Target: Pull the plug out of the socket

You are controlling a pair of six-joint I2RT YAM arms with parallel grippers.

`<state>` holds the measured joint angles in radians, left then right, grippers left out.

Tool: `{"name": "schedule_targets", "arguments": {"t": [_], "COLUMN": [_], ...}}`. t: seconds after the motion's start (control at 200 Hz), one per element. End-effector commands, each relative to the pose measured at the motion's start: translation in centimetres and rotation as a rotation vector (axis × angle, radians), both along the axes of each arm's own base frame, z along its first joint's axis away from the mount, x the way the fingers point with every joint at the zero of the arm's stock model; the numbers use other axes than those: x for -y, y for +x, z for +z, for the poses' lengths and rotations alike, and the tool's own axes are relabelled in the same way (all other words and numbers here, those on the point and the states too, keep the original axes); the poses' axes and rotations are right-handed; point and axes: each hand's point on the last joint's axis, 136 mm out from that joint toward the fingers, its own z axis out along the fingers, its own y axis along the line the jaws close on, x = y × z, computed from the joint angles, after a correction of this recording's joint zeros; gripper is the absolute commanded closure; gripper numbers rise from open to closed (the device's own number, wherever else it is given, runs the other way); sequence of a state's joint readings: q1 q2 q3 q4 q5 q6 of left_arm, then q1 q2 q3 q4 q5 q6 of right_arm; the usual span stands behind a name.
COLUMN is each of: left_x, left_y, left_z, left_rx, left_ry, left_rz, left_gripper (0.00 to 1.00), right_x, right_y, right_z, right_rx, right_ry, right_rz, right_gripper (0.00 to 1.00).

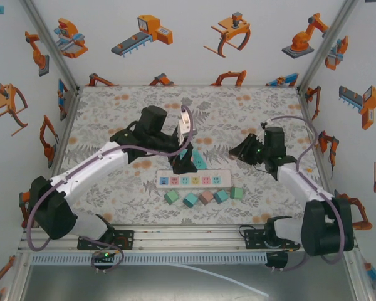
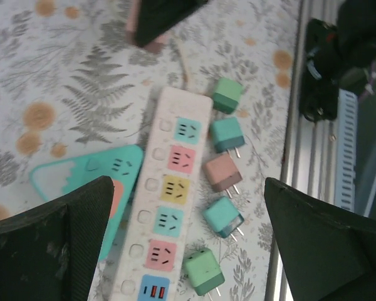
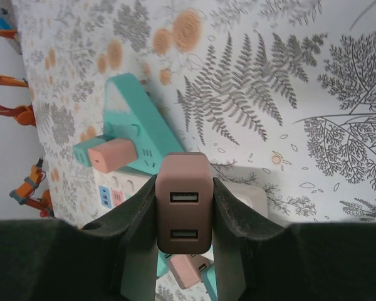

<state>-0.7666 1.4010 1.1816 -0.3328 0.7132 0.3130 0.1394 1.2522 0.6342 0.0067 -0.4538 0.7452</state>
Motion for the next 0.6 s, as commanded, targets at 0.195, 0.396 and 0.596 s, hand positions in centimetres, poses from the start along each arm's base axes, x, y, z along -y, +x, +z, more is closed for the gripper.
{"name": "schedule_targets", "arguments": {"t": [0.195, 0.396, 0.596], "left_x": [-0.3, -0.3, -0.3], "left_y": [-1.7, -0.4, -0.3], "left_z": [1.8, 1.4, 1.5], "left_rx": [0.146, 0.172, 0.198], "left_ry": [-0.086, -0.066, -0.1], "left_rz": [-0.104, -0.042, -0.025], "left_gripper": [0.03, 0.03, 0.03], "right_x": [-1.1, -0.4, 0.6], "right_y": [1.5, 0.8, -0.3], "right_z": [-4.2, -6.5, -8.0], "right_rx": [-0.07, -0.106, -0.154], "right_ry": [0.049, 0.014, -0.052], "right_rz": [0.041, 0.018, 0.001], "right_gripper": [0.75, 0.64, 0.53]}}
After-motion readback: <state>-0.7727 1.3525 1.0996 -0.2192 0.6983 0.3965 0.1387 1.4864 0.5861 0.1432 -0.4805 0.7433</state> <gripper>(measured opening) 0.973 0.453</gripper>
